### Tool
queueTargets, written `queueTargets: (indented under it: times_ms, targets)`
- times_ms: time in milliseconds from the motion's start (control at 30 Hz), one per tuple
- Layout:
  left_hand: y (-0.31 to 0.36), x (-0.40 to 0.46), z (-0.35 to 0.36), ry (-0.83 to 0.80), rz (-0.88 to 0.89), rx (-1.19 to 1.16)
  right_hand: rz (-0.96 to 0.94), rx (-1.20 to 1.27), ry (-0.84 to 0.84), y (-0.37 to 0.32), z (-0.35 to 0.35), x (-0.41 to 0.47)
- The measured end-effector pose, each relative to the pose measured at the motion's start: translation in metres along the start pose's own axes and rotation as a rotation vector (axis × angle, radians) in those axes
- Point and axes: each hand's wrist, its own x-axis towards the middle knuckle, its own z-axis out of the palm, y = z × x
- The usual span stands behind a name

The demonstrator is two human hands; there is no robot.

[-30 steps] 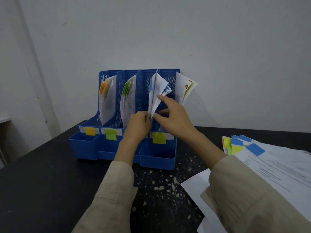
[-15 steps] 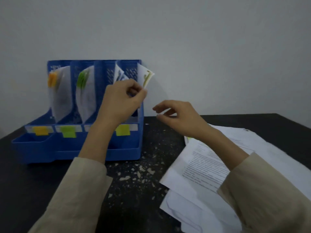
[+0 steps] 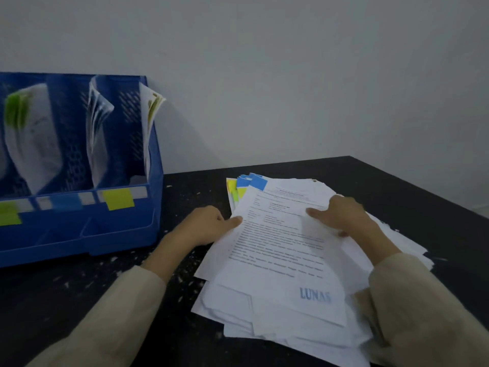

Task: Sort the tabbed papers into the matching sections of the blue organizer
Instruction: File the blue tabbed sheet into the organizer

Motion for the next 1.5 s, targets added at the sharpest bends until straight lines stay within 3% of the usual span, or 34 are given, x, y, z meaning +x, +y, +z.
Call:
queueTargets:
  times_ms: [167,300,567,833,1167,1367,1500]
  targets:
    - [0.004,-0.007,0.020,0.117,0.035,-0.045,0.030,0.206,-0.051,0.002,-0.001,0.000]
    - [0.008,-0.004,0.019,0.303,0.091,0.028,0.009,0.391,-0.114,0.005,-0.004,0.001]
    - [0.006,-0.002,0.001,0.290,0.170,-0.228,-0.098,0.895,0.256,-0.001,0.000,0.006]
    - [0.002,-0.018,-0.049,0.402,0.313,-0.553,-0.120,1.402,-0.027,-0.023,-0.017,0.005]
    - [-0.029,-0.058,-0.125,0.739,0.445,-0.628,-0.442,1.424,-0.086,-0.114,-0.053,-0.024]
    - [-0.064,-0.085,-0.159,0.993,0.419,-0.431,-0.661,1.341,-0.095,-0.169,-0.062,-0.048]
    - [-0.090,-0.109,-0.175,1.120,0.312,-0.381,-0.843,1.242,-0.119,-0.205,-0.057,-0.065]
